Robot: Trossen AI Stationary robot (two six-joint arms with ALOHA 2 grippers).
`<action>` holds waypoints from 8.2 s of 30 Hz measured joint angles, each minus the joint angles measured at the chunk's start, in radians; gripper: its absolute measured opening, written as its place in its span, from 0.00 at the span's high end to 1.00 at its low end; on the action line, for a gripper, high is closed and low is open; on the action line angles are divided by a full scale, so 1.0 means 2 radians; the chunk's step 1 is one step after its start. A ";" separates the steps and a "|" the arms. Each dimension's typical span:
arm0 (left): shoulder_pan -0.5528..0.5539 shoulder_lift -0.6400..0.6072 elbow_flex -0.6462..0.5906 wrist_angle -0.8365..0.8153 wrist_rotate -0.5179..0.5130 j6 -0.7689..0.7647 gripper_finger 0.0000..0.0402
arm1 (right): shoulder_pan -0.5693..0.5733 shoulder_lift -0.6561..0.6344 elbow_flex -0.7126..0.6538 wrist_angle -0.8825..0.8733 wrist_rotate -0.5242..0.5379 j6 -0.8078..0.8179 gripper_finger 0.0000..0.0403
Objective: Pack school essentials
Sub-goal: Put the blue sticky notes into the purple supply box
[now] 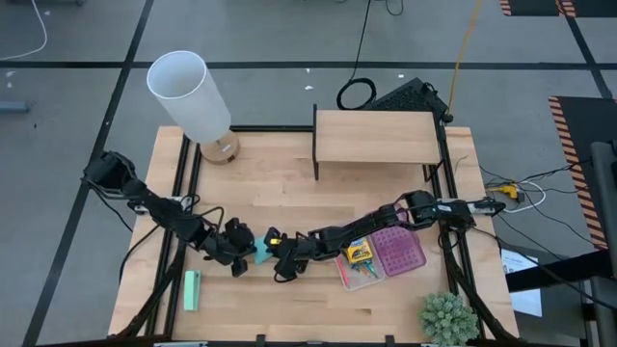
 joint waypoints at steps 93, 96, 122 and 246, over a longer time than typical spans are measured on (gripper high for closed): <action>0.000 -0.113 0.002 0.189 -0.125 0.213 0.92 | 0.188 -0.526 -0.351 -0.268 0.079 0.502 0.97; 0.000 -0.113 0.002 0.189 -0.125 0.219 0.92 | 0.187 -0.511 -0.351 -0.260 0.078 0.474 0.97; -0.001 -0.113 0.002 0.189 -0.121 0.224 0.92 | 0.167 -0.482 -0.426 -0.183 0.134 0.358 0.97; 0.013 -0.113 0.002 0.198 -0.125 0.228 0.92 | 0.102 -0.402 -0.542 0.146 -0.051 0.654 1.00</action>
